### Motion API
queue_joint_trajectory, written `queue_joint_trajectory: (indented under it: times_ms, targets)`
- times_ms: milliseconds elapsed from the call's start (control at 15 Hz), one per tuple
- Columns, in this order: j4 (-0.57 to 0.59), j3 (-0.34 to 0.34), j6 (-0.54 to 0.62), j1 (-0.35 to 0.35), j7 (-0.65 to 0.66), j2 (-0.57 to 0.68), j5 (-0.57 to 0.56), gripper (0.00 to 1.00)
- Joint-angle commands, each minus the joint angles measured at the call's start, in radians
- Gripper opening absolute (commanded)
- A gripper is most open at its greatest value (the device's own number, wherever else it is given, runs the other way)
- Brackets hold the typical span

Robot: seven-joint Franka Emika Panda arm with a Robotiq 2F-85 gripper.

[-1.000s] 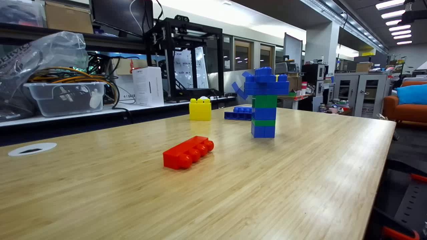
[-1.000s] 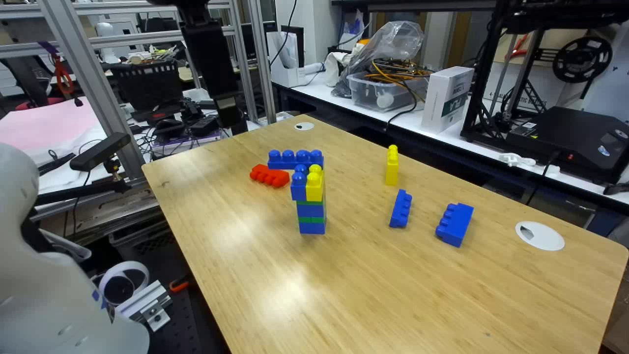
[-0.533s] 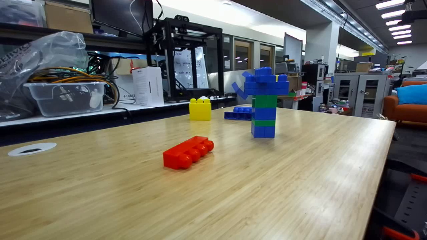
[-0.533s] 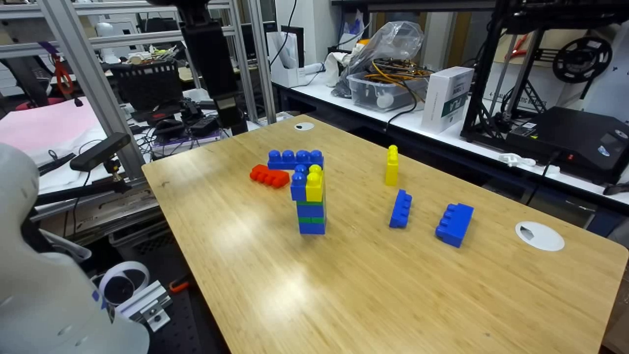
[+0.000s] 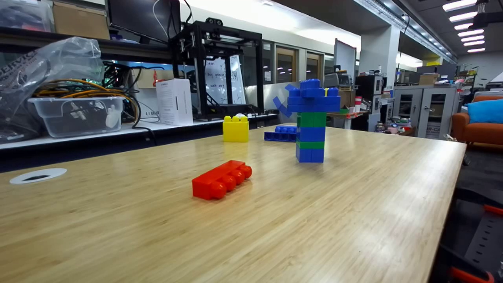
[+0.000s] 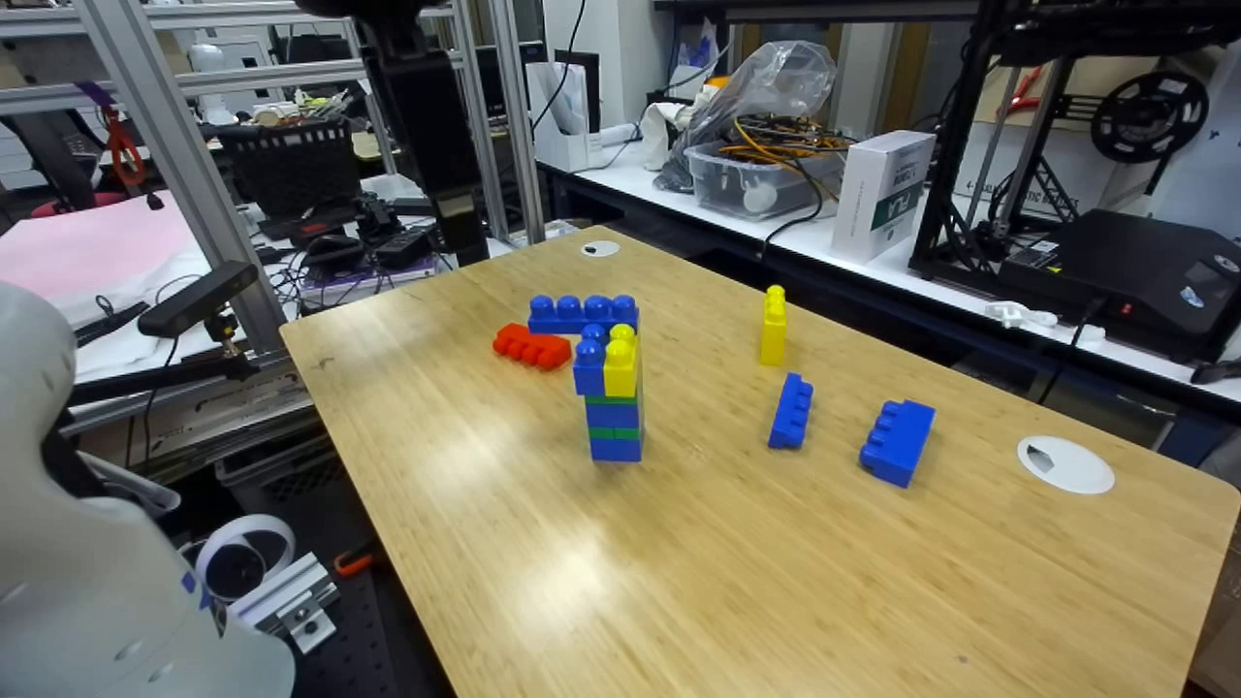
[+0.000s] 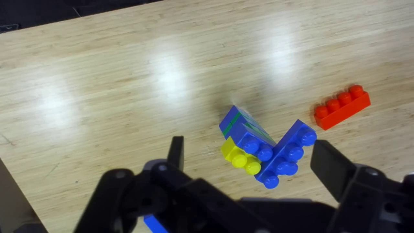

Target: Knock down the building blocks

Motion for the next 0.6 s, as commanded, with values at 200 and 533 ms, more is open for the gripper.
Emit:
queue_joint_trajectory:
  times_ms: [200, 533]
  targets:
    - [0.058, -0.069, 0.093, 0.071, -0.221, 0.195, 0.084, 1.00]
    - [0.142, -0.097, 0.154, 0.096, -0.361, 0.377, 0.144, 1.00]
